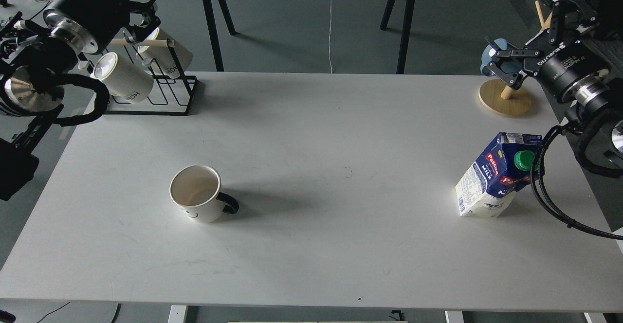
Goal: Place cup and milk with both arms
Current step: 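Lower the left arm from the mug rack toward the white mug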
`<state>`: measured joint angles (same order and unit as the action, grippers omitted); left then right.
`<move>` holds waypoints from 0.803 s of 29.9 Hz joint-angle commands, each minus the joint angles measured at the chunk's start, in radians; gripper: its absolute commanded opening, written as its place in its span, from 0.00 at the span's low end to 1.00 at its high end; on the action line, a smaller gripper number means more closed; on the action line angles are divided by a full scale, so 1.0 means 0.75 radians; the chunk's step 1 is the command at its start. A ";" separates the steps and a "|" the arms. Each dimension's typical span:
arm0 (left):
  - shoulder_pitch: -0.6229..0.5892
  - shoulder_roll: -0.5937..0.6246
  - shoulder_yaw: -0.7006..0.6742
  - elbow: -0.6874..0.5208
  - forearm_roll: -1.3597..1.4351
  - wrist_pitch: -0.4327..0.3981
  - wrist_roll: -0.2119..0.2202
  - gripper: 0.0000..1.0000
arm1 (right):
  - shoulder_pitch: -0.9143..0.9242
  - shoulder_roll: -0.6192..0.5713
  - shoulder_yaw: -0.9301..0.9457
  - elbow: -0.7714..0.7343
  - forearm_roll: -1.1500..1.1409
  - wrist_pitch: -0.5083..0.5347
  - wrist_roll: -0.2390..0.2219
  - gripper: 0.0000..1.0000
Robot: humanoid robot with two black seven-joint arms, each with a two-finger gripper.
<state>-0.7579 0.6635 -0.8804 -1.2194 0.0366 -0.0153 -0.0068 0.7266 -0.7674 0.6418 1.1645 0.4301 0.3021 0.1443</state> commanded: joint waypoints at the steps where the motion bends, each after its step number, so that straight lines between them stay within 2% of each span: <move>1: -0.002 -0.001 -0.014 0.000 0.002 0.006 0.001 1.00 | 0.001 0.003 0.001 0.000 -0.001 0.000 0.000 0.99; 10: -0.002 -0.007 -0.029 0.012 0.000 -0.008 0.003 1.00 | 0.001 0.003 0.003 -0.002 -0.003 0.004 0.002 0.99; 15: -0.002 -0.018 -0.090 0.026 -0.004 -0.016 0.003 1.00 | -0.001 0.007 0.030 -0.025 -0.003 0.012 0.035 0.99; 20: -0.002 -0.013 -0.131 0.057 0.002 -0.039 0.017 1.00 | -0.001 0.009 0.036 -0.072 -0.003 0.043 0.039 0.99; 24: 0.004 -0.001 -0.127 0.047 0.019 -0.120 0.013 1.00 | 0.001 -0.005 0.052 -0.054 -0.005 0.045 0.033 0.99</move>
<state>-0.7589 0.6542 -0.9778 -1.1785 0.0387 -0.0595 0.0051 0.7257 -0.7620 0.6762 1.1160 0.4278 0.3347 0.1731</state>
